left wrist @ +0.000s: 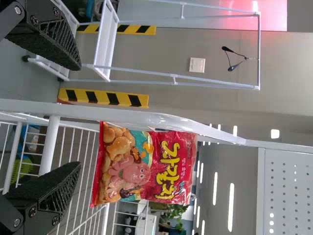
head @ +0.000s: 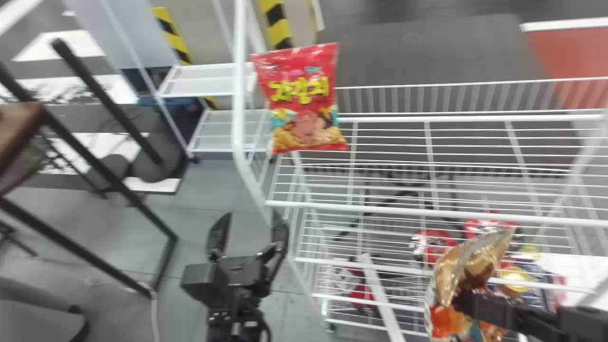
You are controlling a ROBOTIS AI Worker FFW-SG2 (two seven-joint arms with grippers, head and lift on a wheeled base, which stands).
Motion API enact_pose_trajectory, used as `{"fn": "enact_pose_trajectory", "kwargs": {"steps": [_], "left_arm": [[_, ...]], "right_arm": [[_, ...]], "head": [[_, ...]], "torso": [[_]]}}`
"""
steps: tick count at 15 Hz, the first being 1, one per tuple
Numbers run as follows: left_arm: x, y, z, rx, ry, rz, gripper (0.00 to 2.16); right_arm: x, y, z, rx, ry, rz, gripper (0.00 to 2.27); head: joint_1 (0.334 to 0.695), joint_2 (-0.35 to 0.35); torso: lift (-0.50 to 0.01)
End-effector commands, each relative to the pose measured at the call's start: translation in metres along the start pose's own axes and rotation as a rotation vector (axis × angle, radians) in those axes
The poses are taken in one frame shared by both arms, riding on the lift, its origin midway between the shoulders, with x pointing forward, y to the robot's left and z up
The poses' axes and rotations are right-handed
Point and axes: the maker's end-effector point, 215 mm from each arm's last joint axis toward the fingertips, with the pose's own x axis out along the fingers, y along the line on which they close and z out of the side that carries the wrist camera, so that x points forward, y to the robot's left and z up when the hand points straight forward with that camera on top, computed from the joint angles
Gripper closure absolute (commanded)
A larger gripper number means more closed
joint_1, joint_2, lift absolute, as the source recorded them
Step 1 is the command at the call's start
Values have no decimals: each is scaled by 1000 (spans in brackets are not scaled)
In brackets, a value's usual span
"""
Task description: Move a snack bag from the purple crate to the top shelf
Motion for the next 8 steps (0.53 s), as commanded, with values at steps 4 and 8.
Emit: {"fn": "enact_pose_trajectory", "kwargs": {"steps": [4,8], "left_arm": [[-3,4,0,6,2,6,137],[-5,4,-1,8,6,4,137]], "right_arm": [[21,30,8,-49,-17,50,2253],[44,37,88,-126,-268,69,2253]], "head": [[695,350],[695,350]], "torso": [[-1],[-1]]}}
